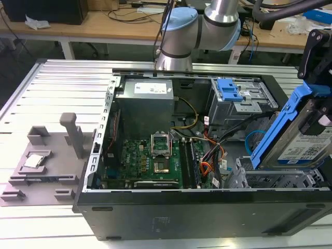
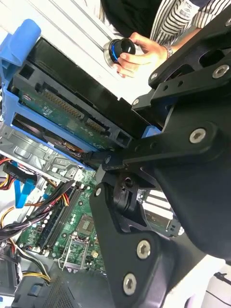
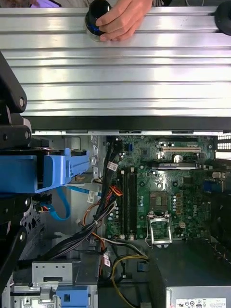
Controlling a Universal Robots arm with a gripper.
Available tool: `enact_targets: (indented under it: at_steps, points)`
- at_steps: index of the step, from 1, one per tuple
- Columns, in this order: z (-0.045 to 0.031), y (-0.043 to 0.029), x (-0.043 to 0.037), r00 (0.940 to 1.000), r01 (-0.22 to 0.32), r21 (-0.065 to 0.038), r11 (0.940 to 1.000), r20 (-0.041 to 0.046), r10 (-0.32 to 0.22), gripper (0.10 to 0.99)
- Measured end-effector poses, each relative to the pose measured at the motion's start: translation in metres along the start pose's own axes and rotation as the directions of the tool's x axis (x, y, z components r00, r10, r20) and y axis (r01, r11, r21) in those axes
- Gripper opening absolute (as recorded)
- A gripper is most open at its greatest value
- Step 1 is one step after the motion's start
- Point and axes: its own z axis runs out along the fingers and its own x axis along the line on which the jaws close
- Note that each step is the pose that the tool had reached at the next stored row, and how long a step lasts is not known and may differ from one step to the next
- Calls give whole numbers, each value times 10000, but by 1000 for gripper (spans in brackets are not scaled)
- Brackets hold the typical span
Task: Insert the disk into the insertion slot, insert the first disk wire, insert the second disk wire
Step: 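Insert the disk into the insertion slot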
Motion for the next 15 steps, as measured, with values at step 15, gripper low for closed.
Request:
enact_targets:
  at_steps: [15]
  points:
    - [44, 208, -61, 10000, 0, 0, 10000, 1, 0, 361]
